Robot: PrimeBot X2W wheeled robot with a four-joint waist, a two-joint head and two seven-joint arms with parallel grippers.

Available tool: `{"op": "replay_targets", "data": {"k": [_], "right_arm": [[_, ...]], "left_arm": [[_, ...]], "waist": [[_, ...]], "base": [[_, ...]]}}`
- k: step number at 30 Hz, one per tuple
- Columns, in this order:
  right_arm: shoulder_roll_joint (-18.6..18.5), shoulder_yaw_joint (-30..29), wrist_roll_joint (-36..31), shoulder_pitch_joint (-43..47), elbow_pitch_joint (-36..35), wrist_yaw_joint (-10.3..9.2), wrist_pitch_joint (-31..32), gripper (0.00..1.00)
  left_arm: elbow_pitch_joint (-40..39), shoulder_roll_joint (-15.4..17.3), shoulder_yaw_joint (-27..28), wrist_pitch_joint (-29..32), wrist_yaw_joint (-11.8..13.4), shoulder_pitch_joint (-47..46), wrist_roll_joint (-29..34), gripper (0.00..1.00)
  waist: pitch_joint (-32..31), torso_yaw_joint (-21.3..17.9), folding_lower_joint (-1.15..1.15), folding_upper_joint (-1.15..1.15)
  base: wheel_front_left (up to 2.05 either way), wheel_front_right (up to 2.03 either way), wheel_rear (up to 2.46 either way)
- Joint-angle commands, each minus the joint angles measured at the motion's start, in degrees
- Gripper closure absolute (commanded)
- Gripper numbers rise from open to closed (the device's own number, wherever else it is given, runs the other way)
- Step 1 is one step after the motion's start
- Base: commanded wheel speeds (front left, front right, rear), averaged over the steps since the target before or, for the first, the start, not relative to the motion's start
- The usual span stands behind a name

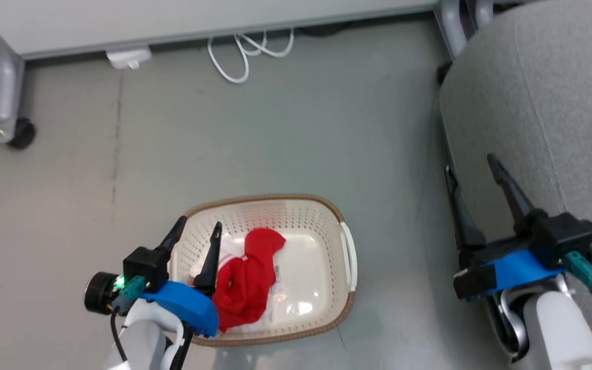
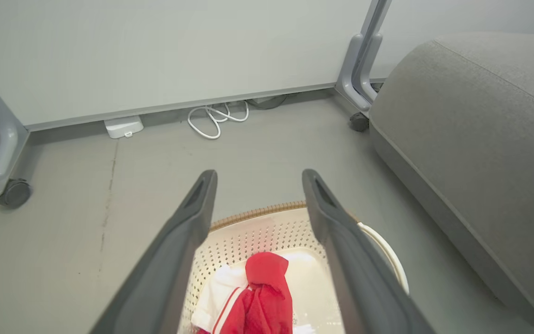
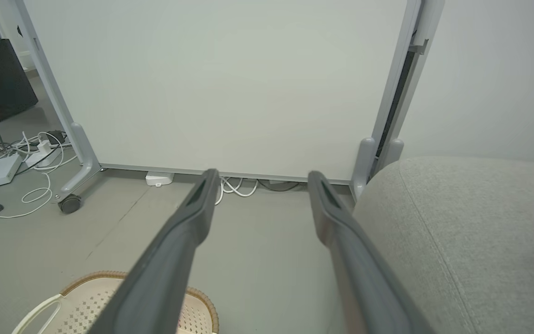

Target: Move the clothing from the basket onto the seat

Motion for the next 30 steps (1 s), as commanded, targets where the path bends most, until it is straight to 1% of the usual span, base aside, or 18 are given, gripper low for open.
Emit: {"op": "replay_targets", "data": {"k": [1, 4, 8, 14, 23, 30], "right_arm": [[-0.5, 0.0, -0.3, -1.3, -0.4, 0.01, -0.4, 0.00], [-0.5, 0.7, 0.0, -3.4, -1.0, 0.01, -1.0, 0.00], [-0.3, 1.6, 0.2, -5.6, -1.8, 0.01, -1.7, 0.00], [0.2, 2.9, 0.6, -8.6, -3.0, 0.01, -2.6, 0.00], [0.5, 4.7, 1.2, -12.0, -4.5, 0.01, -3.8, 0.00], [0.6, 5.0, 2.0, -13.1, -6.7, 0.01, -4.3, 0.00]], "left_arm": [[1.0, -0.1, -0.3, -0.2, -0.1, -1.9, -0.5, 0.00], [3.8, -0.3, -1.3, -0.2, -0.1, -4.7, -0.9, 0.00], [6.6, 0.4, -3.0, -0.2, -0.1, -8.0, -1.5, 0.00], [11.5, 1.1, -5.1, -0.2, -0.1, -13.0, -2.6, 0.00], [18.8, 1.6, -8.7, -0.2, -0.1, -19.2, -6.4, 0.00], [24.6, 2.1, -11.8, 0.1, -0.1, -22.8, -9.5, 0.00]], "waist": [[4.7, -3.0, -0.01, 0.00], [8.6, -4.7, -0.01, 0.00], [13.4, -6.6, -0.01, 0.00], [19.8, -8.6, -0.01, 0.00], [27.4, -10.9, -0.01, 0.00], [31.8, -12.3, -0.01, 0.00]], "base": [[0.00, 0.00, 0.00], [0.00, 0.00, 0.00], [0.00, 0.00, 0.00], [0.00, 0.00, 0.00], [0.00, 0.00, 0.00], [0.00, 0.00, 0.00]]}}
